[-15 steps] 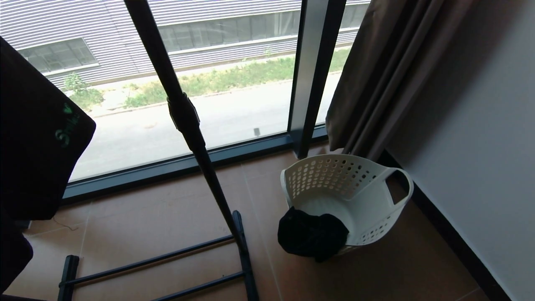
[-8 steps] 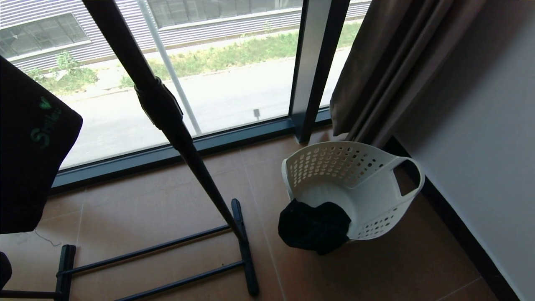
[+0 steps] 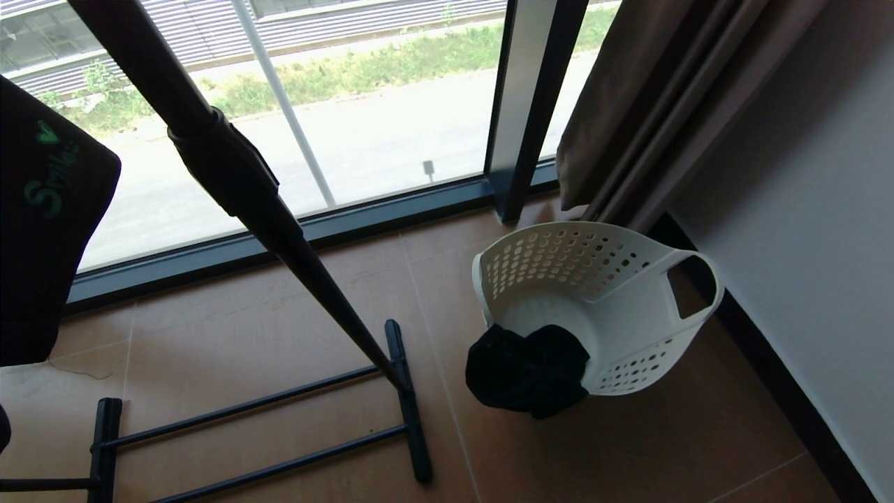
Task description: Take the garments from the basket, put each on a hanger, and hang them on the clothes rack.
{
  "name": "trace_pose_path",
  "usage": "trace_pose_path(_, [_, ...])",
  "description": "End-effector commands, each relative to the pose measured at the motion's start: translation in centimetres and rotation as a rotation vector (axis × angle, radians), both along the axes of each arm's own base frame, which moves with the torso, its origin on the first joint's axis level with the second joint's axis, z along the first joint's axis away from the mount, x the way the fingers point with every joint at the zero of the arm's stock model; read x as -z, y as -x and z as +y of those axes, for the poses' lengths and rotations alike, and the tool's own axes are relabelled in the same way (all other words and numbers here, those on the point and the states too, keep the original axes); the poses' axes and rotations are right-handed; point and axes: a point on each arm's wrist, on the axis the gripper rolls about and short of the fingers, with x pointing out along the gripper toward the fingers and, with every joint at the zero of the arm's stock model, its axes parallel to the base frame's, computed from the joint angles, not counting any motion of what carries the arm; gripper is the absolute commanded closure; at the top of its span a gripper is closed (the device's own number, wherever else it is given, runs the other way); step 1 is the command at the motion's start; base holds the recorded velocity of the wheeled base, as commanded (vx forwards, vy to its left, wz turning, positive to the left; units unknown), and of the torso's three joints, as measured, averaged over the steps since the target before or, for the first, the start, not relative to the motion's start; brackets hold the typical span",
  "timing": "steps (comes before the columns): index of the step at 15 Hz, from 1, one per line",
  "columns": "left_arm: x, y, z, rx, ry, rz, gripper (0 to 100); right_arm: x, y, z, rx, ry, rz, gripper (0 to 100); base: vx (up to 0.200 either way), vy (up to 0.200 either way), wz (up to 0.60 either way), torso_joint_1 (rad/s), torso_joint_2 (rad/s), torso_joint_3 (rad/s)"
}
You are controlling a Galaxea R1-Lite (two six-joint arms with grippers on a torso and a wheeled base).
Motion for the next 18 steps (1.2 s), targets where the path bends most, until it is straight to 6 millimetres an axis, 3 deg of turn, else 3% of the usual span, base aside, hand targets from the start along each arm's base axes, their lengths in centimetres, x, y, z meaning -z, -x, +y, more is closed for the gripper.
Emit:
trace_pose_path(1, [0.0,0.1,0.0,-0.01,0.003,-0.015,0,-5.2,-9.0,1.4,-0.078,0.002,0.235,0,0.0,0.0,0.0,0.0,0.0,0.0])
trace_pose_path(6, [0.0,0.1,0.0,-0.012,0.004,-0.016,0,-6.3,-17.5,4.3,-0.208,0.12,0.359,0,0.0,0.0,0.0,0.0,0.0,0.0])
trace_pose_path(9, [0.0,0.1,0.0,-0.012,0.004,-0.016,0,-5.6,-24.2,6.6,-0.297,0.257,0.404,0,0.0,0.0,0.0,0.0,0.0,0.0])
trace_pose_path(10, [0.0,0.1,0.0,-0.012,0.003,-0.017,0,-5.3,-25.3,6.9,-0.316,0.295,0.406,0,0.0,0.0,0.0,0.0,0.0,0.0])
trace_pose_path(13, [0.0,0.1,0.0,-0.012,0.003,-0.017,0,-4.5,-30.9,8.6,-0.384,0.417,0.38,0,0.0,0.0,0.0,0.0,0.0,0.0])
trace_pose_path(15, [0.0,0.1,0.0,-0.012,0.004,-0.016,0,-3.5,-33.3,10.1,-0.415,0.432,0.405,0,0.0,0.0,0.0,0.0,0.0,0.0])
trace_pose_path(18, [0.0,0.1,0.0,-0.012,0.003,-0.017,0,-1.6,-35.8,10.8,-0.387,0.454,0.443,0,0.0,0.0,0.0,0.0,0.0,0.0])
